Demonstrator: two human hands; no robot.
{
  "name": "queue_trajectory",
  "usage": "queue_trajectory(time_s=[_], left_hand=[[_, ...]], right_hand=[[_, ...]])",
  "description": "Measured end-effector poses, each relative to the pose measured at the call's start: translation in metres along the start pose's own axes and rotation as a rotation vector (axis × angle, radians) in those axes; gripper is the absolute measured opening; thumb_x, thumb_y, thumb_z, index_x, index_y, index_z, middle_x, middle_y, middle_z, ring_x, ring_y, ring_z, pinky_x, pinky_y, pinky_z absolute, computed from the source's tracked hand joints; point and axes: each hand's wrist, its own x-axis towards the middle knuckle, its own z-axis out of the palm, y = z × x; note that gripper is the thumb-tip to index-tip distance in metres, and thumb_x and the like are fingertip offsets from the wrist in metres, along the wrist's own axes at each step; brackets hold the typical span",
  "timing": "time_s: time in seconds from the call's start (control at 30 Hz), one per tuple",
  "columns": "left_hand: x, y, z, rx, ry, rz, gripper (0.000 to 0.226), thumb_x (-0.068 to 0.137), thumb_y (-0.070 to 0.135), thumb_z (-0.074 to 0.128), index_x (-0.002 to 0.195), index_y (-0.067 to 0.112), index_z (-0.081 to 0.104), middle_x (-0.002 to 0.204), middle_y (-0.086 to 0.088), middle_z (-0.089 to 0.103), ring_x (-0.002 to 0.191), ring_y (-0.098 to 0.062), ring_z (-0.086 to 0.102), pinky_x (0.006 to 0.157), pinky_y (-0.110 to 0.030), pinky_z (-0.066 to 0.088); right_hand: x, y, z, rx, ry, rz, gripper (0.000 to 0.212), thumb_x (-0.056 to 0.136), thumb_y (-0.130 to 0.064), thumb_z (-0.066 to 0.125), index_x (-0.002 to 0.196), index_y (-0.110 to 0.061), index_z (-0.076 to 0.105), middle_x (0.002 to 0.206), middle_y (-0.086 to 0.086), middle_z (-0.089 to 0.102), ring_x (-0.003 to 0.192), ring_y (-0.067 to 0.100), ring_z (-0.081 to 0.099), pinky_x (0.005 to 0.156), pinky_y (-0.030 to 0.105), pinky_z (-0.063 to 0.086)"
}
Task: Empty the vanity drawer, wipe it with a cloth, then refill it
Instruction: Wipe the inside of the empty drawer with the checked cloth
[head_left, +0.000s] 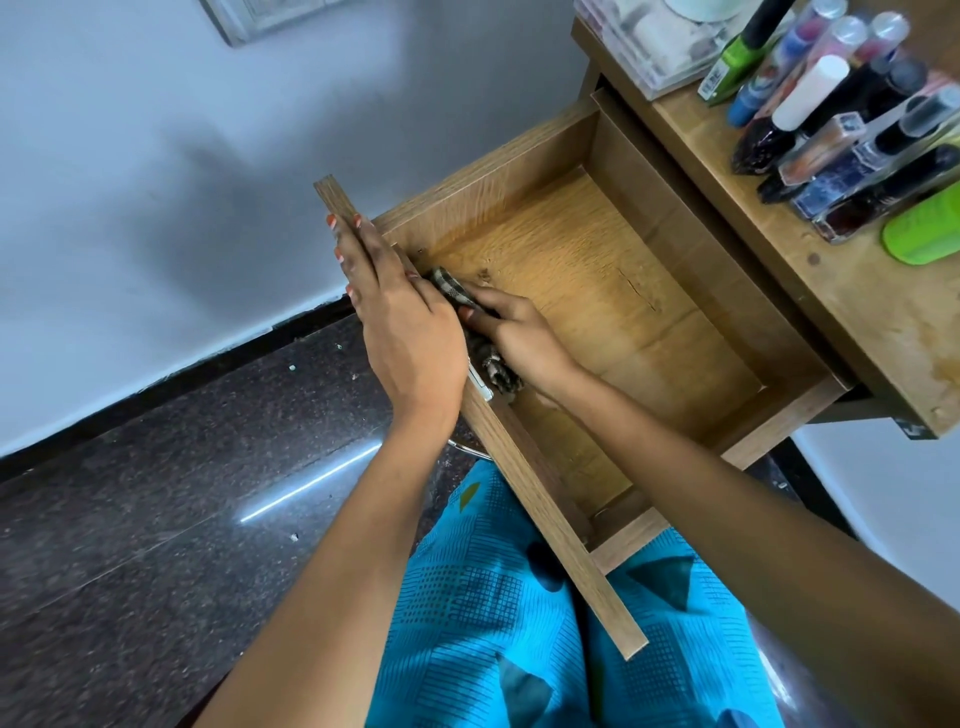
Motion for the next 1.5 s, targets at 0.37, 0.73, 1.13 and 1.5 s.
queue_trajectory(time_s=[0.37,0.73,1.13,1.5], left_hand=[[0.002,0.000,0.001,-0.009,-0.008,-0.004,0.052,0.097,0.012,0.028,0.147,0.011,0.012,0.157,-0.003,-0.001,0.144,-0.017,0.009,0.111,-0.038,0.032],[-0.001,0.002,-0.001,0.010,0.005,0.025,0.052,0.098,0.010,0.030,0.146,0.009,0.012,0.157,-0.006,0.000,0.144,-0.020,0.008,0.106,-0.024,0.031],[0.001,0.003,0.000,0.011,0.017,0.022,0.051,0.098,0.011,0.029,0.146,0.008,0.012,0.156,-0.007,0.001,0.144,-0.021,0.010,0.107,-0.026,0.030],[-0.002,0.000,-0.001,0.001,0.019,0.036,0.051,0.098,0.010,0.029,0.145,0.005,0.012,0.156,-0.010,0.001,0.144,-0.022,0.009,0.115,-0.028,0.023]], right_hand=[[0.042,-0.011,0.013,-0.106,-0.006,0.024,0.043,0.092,0.000,0.047,0.135,-0.001,0.044,0.143,0.011,0.042,0.134,0.019,0.037,0.115,0.032,0.025],[-0.057,0.000,-0.023,-0.129,-0.242,0.216,0.045,0.099,-0.009,0.036,0.143,-0.014,0.030,0.146,-0.006,0.035,0.130,0.000,0.030,0.092,0.001,0.030],[-0.066,-0.010,-0.023,-0.204,-0.200,0.267,0.043,0.099,-0.012,0.038,0.142,-0.016,0.033,0.142,-0.010,0.038,0.124,-0.001,0.034,0.091,0.001,0.030],[-0.077,-0.019,-0.030,-0.339,-0.282,0.327,0.050,0.095,-0.010,0.041,0.141,-0.025,0.034,0.140,-0.008,0.043,0.125,0.003,0.039,0.093,0.010,0.033]])
